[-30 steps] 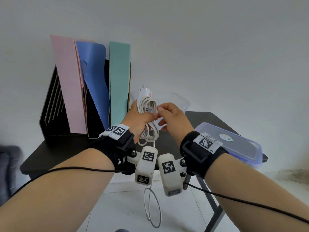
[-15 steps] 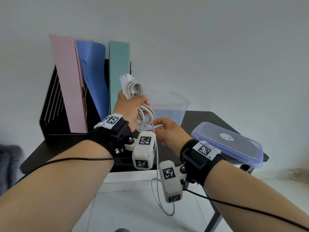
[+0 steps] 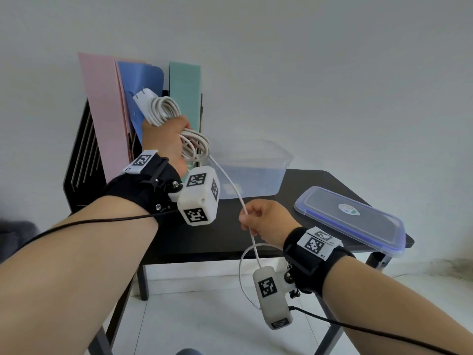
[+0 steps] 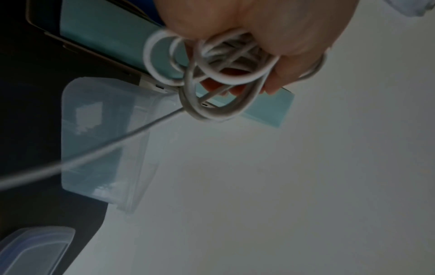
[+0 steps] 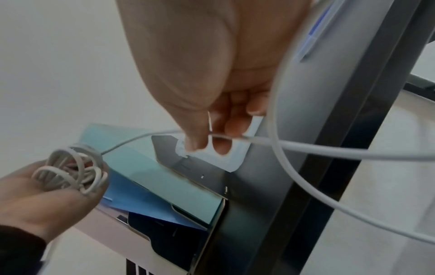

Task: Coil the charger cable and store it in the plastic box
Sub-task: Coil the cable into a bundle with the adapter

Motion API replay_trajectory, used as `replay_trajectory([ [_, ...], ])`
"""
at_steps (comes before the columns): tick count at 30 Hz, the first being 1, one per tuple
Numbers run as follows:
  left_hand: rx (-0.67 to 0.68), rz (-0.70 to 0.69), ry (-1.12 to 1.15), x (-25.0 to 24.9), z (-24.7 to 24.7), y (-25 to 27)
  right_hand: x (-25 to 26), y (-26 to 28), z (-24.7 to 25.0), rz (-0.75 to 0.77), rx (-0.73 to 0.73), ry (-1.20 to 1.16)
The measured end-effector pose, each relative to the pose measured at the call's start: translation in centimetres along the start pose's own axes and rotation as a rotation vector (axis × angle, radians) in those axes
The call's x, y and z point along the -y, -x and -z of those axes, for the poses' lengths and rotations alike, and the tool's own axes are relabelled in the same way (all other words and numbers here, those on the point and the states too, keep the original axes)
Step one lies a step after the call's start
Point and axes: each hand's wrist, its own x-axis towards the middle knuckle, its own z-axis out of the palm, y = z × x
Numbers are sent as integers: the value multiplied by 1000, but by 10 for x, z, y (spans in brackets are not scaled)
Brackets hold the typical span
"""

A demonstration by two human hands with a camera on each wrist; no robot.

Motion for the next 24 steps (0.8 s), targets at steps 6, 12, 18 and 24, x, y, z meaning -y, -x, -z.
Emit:
replay_trajectory([
  [6, -4, -42, -100, 12, 7, -11, 1, 0, 14, 50, -210, -43],
  [12, 58, -12, -209, 30, 16, -21, 14, -3, 30, 163, -233, 95],
  [18, 213, -40, -377, 43, 16, -7, 27, -6, 37, 231, -204, 78],
  [24, 402, -15, -401, 48, 7, 17, 51, -10, 40, 310, -148, 134],
])
